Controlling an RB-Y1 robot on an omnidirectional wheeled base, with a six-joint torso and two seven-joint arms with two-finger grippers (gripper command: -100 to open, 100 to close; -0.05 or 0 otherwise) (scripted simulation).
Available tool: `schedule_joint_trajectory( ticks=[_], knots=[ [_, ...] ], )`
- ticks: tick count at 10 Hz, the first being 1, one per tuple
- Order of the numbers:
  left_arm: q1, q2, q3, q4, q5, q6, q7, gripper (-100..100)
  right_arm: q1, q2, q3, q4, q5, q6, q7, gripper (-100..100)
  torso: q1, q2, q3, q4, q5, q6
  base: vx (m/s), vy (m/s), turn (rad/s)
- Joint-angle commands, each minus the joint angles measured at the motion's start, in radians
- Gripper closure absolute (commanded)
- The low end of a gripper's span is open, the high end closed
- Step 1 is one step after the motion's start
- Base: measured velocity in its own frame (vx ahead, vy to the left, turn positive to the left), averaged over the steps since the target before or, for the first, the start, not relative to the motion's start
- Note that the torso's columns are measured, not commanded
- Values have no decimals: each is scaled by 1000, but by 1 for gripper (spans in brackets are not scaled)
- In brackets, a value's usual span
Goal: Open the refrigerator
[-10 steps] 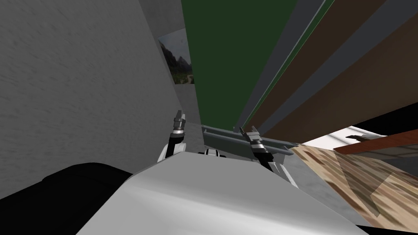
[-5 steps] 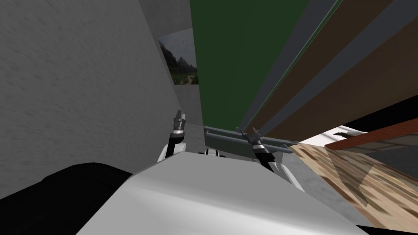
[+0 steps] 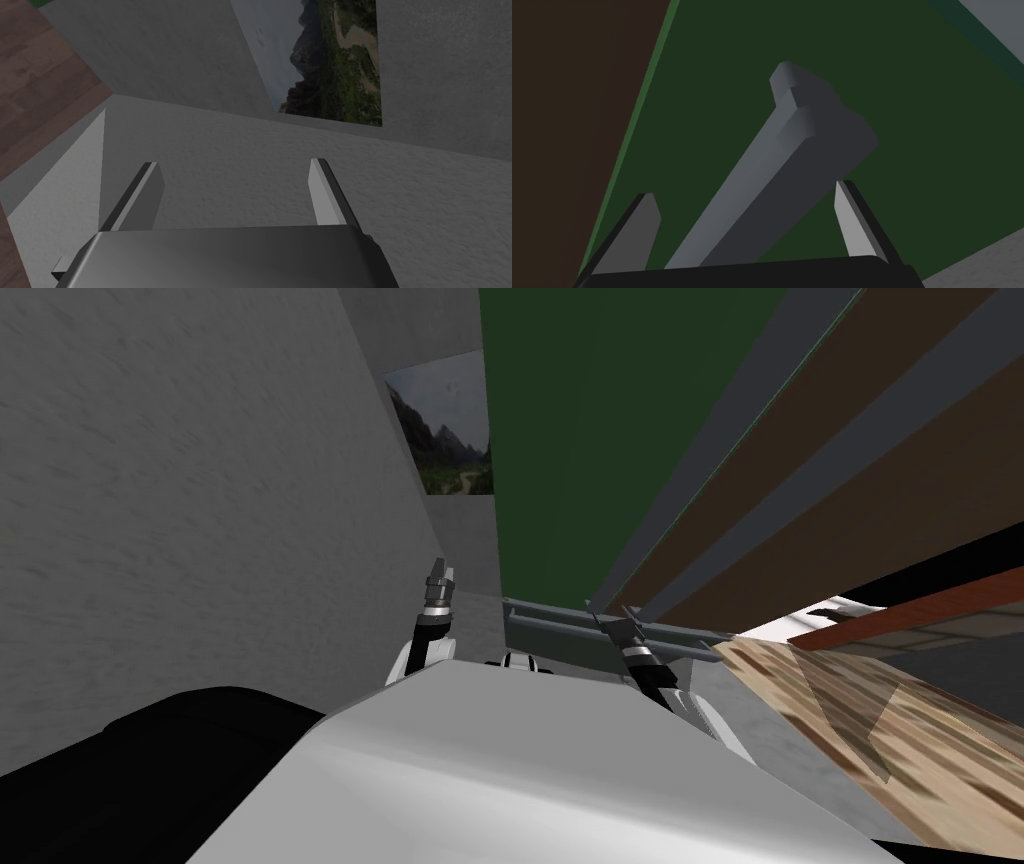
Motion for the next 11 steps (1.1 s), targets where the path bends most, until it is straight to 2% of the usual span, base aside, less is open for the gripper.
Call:
schedule_joint_trajectory(
  ticks=[1, 5, 7, 8, 9, 10, 11],
  knots=[
    [0, 0, 0, 0, 0, 0, 0, 0, 15, -19, -14, 31, 55, 26, 64, -100, 1, 3, 1, 2, 1, 0, 11, 116, -30],
    [0, 0, 0, 0, 0, 0, 0, 0, 19, -54, -33, 59, 115, 46, 130, -100, 6, 25, 13, 12, 6, 5, 32, 78, -38],
    [0, 0, 0, 0, 0, 0, 0, 0, 21, -50, -31, 54, 108, 45, 121, -100, 5, 24, 13, 11, 6, 5, 2, 21, -3],
    [0, 0, 0, 0, 0, 0, 0, 0, 21, -50, -31, 53, 108, 44, 121, 100, 4, 23, 12, 11, 6, 5, 1, -2, -15],
    [0, 0, 0, 0, 0, 0, 0, 0, 30, -33, -53, 42, 107, 73, 124, 100, 5, 21, 11, 9, 4, 3, -51, 172, -203],
    [0, 0, 0, 0, 0, 0, 0, 0, 30, -33, -53, 42, 107, 73, 124, 100, 17, 23, 12, 9, 7, 4, -66, 205, -142],
    [0, 0, 0, 0, 0, 0, 0, 0, 35, -24, -62, 37, 107, 87, 125, 100, 18, 23, 12, 11, 9, 1, -40, 176, -107]
  ],
)
